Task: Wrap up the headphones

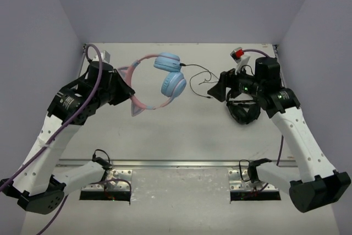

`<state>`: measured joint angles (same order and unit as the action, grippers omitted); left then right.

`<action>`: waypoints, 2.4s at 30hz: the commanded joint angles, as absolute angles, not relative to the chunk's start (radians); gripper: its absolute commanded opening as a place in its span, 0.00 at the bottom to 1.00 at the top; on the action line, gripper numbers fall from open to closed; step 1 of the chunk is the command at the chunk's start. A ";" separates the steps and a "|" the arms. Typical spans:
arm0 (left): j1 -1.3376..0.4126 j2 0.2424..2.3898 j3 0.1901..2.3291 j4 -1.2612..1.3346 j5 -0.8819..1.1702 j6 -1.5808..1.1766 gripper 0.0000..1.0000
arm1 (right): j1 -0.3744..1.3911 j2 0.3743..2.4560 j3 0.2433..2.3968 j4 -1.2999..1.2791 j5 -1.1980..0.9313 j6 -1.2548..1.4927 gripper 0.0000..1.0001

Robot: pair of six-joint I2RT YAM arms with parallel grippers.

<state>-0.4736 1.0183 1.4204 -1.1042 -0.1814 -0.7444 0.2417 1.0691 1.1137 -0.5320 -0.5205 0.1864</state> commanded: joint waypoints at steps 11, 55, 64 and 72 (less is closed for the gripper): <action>-0.476 1.037 1.606 -1.040 0.041 -0.856 0.00 | 0.291 1.215 1.204 -0.155 -0.517 0.265 0.69; -0.474 1.040 1.376 -0.959 -0.540 -0.488 0.01 | 0.285 0.973 1.204 -0.221 -0.204 0.278 0.01; -0.489 1.071 1.135 -0.668 -0.063 -0.261 0.00 | 0.288 1.029 1.423 -0.555 -0.563 0.017 0.01; -0.603 1.158 1.183 -0.577 0.123 -0.152 0.00 | 0.356 1.003 1.319 -0.577 -0.630 0.063 0.01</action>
